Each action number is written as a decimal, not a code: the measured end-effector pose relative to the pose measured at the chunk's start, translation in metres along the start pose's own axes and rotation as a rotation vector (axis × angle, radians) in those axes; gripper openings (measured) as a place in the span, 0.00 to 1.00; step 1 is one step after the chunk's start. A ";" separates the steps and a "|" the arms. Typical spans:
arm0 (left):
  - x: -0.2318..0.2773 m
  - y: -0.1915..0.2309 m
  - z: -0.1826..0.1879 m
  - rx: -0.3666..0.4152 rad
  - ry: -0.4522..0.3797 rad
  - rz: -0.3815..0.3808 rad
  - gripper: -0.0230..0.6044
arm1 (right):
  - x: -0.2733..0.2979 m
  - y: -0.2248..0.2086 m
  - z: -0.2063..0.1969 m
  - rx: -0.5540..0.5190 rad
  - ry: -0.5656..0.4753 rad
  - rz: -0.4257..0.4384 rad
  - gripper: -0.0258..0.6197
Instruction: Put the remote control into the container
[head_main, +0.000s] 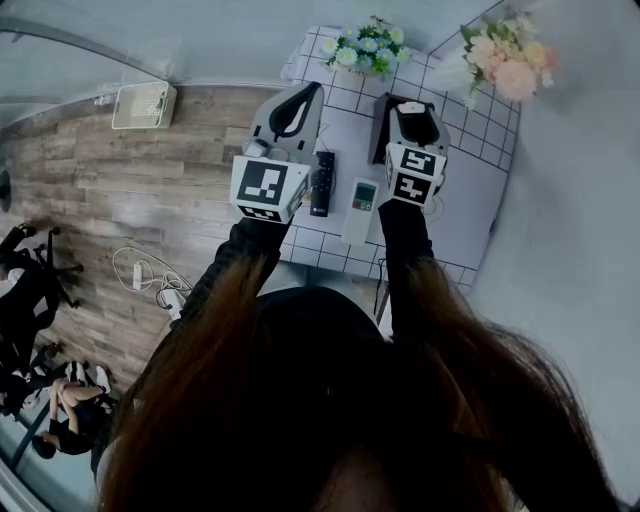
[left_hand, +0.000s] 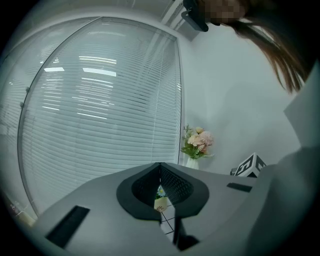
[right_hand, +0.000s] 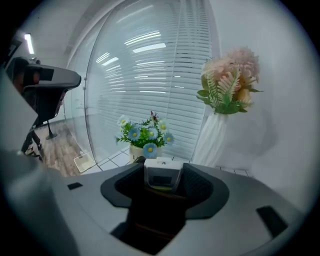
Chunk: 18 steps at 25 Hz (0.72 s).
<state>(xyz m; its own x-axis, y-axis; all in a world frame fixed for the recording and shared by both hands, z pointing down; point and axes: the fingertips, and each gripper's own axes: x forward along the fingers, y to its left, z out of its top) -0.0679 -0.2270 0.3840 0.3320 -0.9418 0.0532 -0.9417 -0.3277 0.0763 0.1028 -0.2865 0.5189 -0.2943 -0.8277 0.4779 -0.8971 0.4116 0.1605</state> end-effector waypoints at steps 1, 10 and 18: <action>0.000 0.000 0.001 0.000 -0.002 0.000 0.05 | -0.002 -0.003 0.001 0.012 -0.008 0.000 0.40; -0.001 -0.011 0.016 0.003 -0.030 -0.020 0.05 | -0.042 -0.030 0.047 0.107 -0.235 -0.016 0.15; -0.004 -0.022 0.037 0.020 -0.072 -0.045 0.05 | -0.091 -0.040 0.086 0.100 -0.386 -0.027 0.07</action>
<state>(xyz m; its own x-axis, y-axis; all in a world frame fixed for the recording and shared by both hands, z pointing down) -0.0509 -0.2190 0.3454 0.3704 -0.9286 -0.0215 -0.9269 -0.3710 0.0567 0.1370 -0.2605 0.3944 -0.3552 -0.9280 0.1124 -0.9283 0.3643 0.0741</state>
